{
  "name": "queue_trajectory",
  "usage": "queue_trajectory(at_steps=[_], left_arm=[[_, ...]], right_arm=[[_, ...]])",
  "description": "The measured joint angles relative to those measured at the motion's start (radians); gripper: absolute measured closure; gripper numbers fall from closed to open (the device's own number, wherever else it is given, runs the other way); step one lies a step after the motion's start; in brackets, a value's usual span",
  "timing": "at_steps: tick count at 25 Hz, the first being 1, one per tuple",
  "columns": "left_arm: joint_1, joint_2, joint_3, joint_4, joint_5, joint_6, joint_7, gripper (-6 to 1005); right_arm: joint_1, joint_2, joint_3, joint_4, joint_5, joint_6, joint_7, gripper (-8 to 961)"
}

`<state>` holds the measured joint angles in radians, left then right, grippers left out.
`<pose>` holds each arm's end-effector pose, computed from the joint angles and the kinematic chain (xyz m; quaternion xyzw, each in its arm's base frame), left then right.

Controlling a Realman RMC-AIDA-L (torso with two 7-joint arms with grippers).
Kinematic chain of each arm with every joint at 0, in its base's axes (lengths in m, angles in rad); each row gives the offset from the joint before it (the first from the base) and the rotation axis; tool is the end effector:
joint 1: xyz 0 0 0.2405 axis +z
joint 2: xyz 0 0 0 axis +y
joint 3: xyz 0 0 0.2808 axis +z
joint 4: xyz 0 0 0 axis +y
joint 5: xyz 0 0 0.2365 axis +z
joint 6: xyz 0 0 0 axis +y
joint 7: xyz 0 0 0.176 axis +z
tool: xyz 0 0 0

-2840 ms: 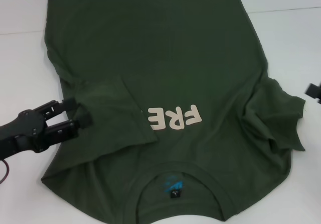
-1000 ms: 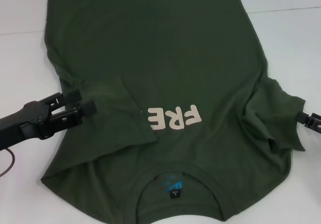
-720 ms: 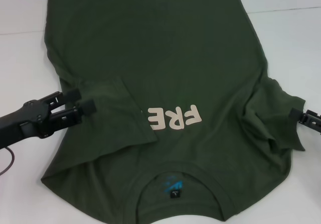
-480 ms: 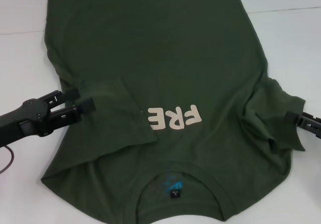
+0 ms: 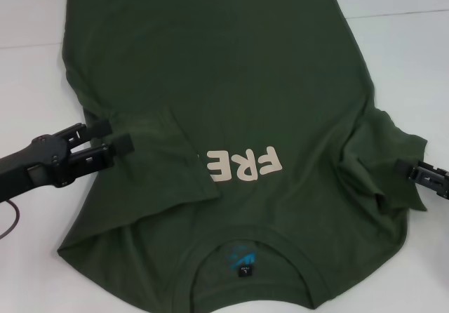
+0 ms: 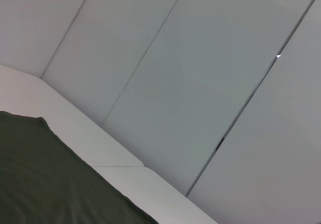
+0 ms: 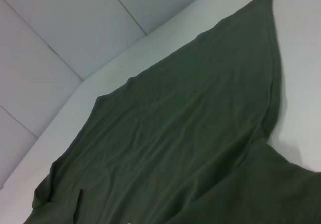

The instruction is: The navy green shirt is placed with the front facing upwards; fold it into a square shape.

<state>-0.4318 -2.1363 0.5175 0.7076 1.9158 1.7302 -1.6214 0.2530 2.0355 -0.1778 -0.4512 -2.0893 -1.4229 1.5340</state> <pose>-0.2869 0.3382 -0.0170 -0.8557 -0.3445 -0.3719 0.1041 0.4452 0.2755 0.0004 -0.7214 0.5394 0.3112 0.3030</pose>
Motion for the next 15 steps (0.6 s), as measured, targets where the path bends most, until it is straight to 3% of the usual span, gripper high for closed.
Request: queue_trajectory(at_steps=[15], left_arm=[[-0.002, -0.001, -0.001, 0.001, 0.0, -0.01, 0.0, 113]], right_arm=[[0.011, 0.007, -0.027, 0.002, 0.0, 0.0, 0.0, 42]])
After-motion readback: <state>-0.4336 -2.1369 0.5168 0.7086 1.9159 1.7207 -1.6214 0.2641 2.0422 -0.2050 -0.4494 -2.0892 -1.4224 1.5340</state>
